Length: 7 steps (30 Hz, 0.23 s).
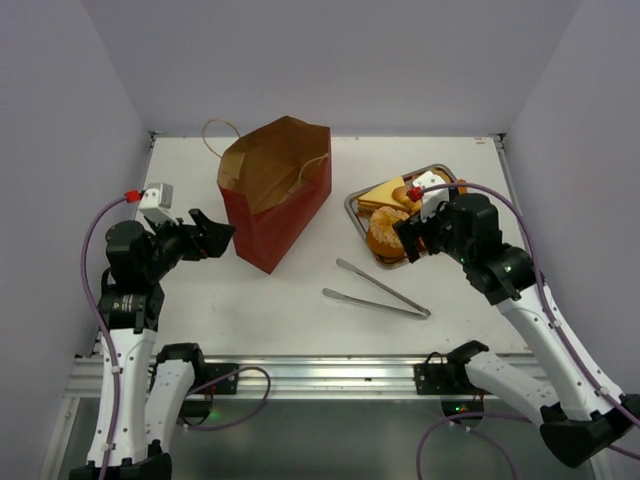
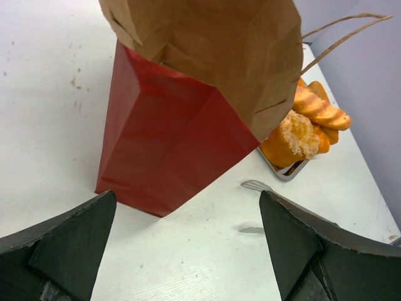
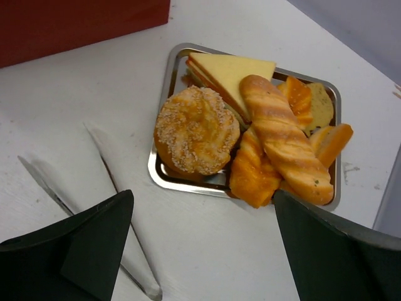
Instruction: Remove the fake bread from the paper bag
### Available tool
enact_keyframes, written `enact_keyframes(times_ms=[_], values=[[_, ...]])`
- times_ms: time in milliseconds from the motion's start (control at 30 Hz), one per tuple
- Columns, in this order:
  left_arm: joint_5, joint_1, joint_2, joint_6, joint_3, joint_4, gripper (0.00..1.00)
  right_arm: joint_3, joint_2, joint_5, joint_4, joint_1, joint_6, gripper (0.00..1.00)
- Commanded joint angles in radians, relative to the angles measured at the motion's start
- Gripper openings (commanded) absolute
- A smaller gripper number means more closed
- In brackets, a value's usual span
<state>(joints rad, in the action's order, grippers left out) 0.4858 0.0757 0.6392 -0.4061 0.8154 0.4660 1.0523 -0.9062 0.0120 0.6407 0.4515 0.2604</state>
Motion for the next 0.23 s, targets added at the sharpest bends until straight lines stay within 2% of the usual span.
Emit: enact_keyframes(times_ms=[0,200], values=[[-0.058,-0.011,-0.009,0.055,0.039,0.060,1.00,-0.011,0.041,0.153,-0.067,-0.007,-0.053,0.99],[-0.079,-0.014,0.005,0.066,0.059,0.086,0.99,-0.084,0.108,0.276,-0.150,-0.016,-0.018,0.99]])
